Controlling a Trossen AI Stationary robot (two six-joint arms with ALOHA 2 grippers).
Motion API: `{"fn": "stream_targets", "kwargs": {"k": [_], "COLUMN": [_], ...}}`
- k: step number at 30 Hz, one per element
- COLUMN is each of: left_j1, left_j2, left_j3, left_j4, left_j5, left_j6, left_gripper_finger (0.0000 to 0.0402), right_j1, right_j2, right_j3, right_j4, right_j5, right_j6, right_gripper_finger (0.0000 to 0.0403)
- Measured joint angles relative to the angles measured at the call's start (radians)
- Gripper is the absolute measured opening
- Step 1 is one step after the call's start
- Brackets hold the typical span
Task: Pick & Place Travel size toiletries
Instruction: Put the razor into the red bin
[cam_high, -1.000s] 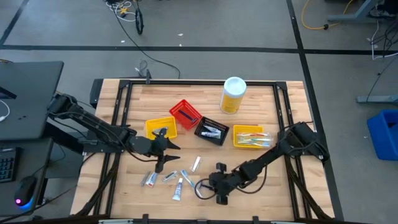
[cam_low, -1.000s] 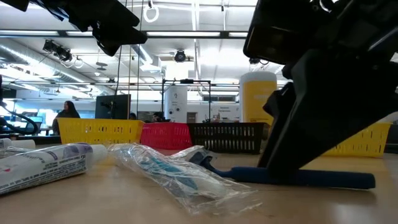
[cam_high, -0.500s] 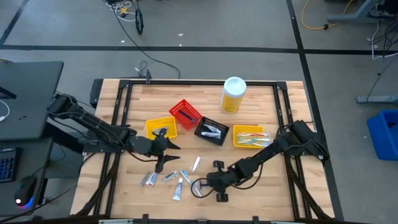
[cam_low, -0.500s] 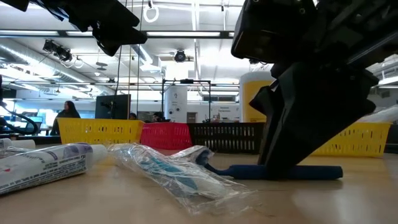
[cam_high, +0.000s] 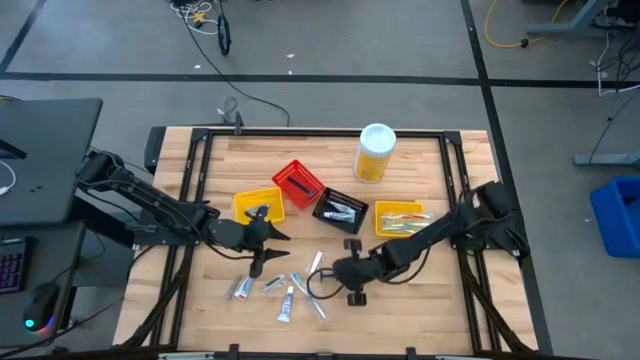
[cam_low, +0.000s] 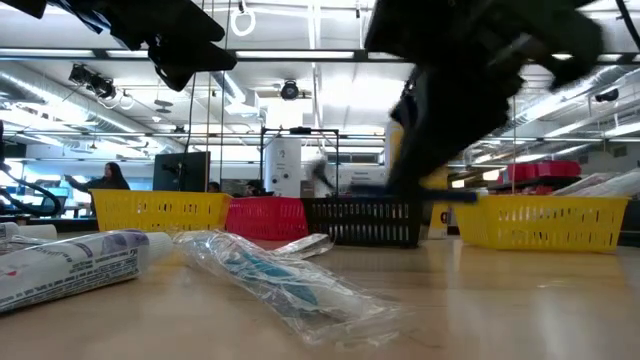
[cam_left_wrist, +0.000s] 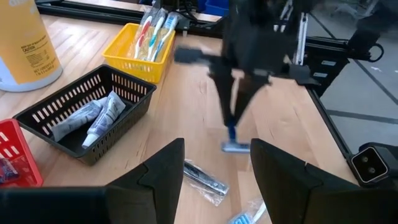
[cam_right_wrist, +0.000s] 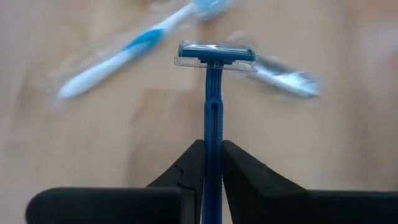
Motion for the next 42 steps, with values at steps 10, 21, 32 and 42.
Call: {"fn": "stream_targets", "kwargs": {"k": [10, 21, 32, 42], "left_j1": [0.0, 0.0, 0.027, 0.024], "left_j2": [0.0, 0.0, 0.012, 0.154], "left_j3": [0.0, 0.0, 0.0, 0.0], "left_j4": [0.006, 0.001, -0.033, 0.248], "left_j5": [-0.049, -0.081, -0.399, -0.435], "left_j6": [-0.003, 0.002, -0.283, -0.074], "left_gripper_finger": [0.0194, 0.0194, 0.0194, 0.0194], "right_j1": [-0.203, -0.444, -0.382, -0.316], "right_j2": [-0.109, -0.097, -0.098, -0.264], "right_j3": [0.002, 0.004, 0.004, 0.004], "right_j4": [-0.013, 0.236, 0.333, 0.368], "right_j5": [0.306, 0.111, 0.049, -0.022], "right_j6": [-0.138, -0.136, -0.163, -0.146], "right_gripper_finger": [0.0052, 0.0052, 0.0052, 0.0052]}}
